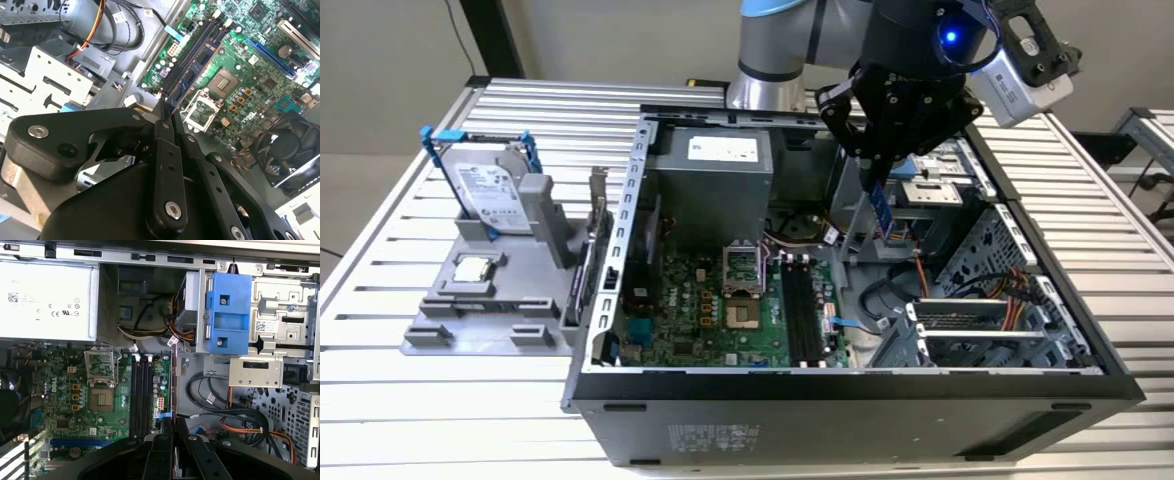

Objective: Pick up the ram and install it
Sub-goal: 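Pick up the ram and move it above insertion slot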

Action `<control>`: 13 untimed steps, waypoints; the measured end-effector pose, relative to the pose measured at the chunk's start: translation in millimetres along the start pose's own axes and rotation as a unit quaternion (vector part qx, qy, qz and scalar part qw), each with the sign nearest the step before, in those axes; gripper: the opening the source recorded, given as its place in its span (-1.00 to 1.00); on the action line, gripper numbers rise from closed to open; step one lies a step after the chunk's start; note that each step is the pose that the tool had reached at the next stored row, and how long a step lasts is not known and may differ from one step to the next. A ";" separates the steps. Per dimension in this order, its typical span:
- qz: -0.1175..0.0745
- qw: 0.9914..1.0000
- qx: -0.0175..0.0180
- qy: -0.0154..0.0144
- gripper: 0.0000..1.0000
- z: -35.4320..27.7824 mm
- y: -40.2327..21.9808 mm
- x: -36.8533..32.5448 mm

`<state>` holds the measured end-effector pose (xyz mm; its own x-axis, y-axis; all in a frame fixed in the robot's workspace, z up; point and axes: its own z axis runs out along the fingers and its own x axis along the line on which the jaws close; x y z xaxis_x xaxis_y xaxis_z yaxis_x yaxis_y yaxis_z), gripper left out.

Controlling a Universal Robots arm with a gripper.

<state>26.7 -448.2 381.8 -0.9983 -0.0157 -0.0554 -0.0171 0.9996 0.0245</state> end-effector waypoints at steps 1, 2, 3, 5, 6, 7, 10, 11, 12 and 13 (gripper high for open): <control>0.000 1.000 0.000 0.000 -1.00 0.1 0.0 0.0; 0.000 1.000 0.000 0.001 -1.00 0.6 0.0 0.0; 0.000 1.000 0.000 0.003 -1.00 1.4 -0.1 0.0; 0.001 1.000 0.000 0.009 -1.00 2.3 -0.1 0.1; 0.001 1.000 0.000 0.014 -1.00 2.9 -0.1 0.1; 0.001 1.000 0.000 0.016 -1.00 3.8 -0.1 0.2; 0.001 1.000 -0.005 0.015 -1.00 7.1 -0.2 0.4; 0.001 1.000 -0.006 0.014 -1.00 8.6 -0.2 0.5; 0.001 1.000 -0.007 0.014 -1.00 9.9 -0.2 0.6; 0.001 1.000 -0.007 0.015 -1.00 11.2 -0.3 0.6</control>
<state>26.7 -448.2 370.7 -0.9995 -0.0147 -0.0263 -0.0157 0.9991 0.0388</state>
